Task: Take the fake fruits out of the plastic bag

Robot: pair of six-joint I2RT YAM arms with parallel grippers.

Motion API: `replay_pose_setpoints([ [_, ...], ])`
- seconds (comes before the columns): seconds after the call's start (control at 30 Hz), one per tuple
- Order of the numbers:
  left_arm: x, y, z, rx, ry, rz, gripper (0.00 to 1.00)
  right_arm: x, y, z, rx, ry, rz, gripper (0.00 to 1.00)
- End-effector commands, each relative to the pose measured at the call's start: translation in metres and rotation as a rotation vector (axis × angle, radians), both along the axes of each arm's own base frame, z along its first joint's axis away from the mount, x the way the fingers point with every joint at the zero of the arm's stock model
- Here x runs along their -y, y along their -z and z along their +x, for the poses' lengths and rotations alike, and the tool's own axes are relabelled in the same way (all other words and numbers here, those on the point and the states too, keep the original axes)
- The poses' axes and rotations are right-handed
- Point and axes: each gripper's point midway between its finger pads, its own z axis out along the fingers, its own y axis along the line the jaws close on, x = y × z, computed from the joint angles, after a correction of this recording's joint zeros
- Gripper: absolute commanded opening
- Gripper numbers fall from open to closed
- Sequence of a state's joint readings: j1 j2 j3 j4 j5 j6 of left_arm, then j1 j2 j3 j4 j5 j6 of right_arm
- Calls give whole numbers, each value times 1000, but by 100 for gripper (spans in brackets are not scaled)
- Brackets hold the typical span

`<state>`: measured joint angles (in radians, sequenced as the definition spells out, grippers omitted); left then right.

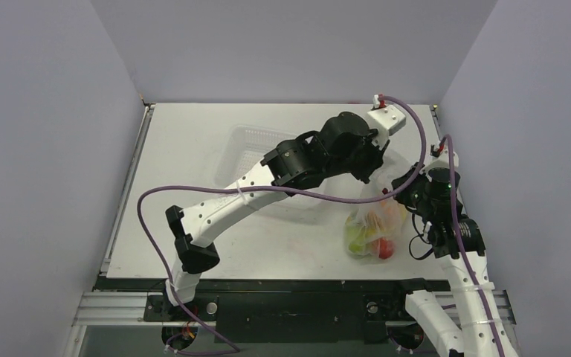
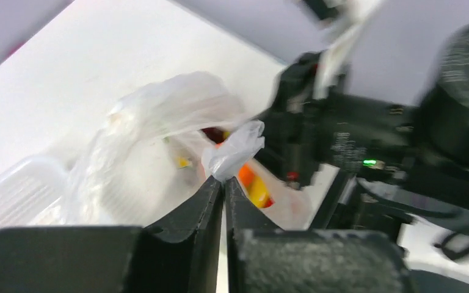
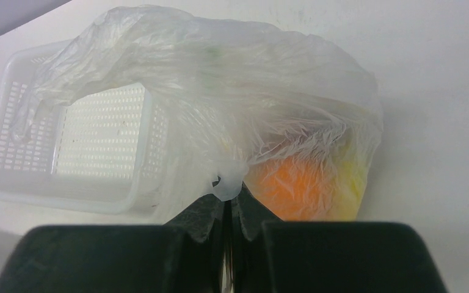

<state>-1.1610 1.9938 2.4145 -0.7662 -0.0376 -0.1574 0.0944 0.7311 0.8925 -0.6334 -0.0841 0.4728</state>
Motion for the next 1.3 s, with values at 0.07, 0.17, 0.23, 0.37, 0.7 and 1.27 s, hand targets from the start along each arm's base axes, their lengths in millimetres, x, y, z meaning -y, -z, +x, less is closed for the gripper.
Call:
replay_pose_setpoints([
  [0.07,-63,18,66,-51,-449,-49,0,22,-23,21,56,193,69,0],
  [0.17,-68,13,66,-254,-388,-252,0,31,-46,47,60,266,123,0],
  [0.23,-78,10,74,-365,-376,-361,0,32,-69,60,82,276,145,0],
  [0.37,-85,7,67,-494,-354,-489,0,29,-111,76,149,256,171,0],
  [0.7,-98,24,23,-613,-217,-639,0,14,-51,62,45,140,142,0],
  [1.27,-67,137,-82,-646,-8,-174,33,20,-52,67,-25,90,16,0],
])
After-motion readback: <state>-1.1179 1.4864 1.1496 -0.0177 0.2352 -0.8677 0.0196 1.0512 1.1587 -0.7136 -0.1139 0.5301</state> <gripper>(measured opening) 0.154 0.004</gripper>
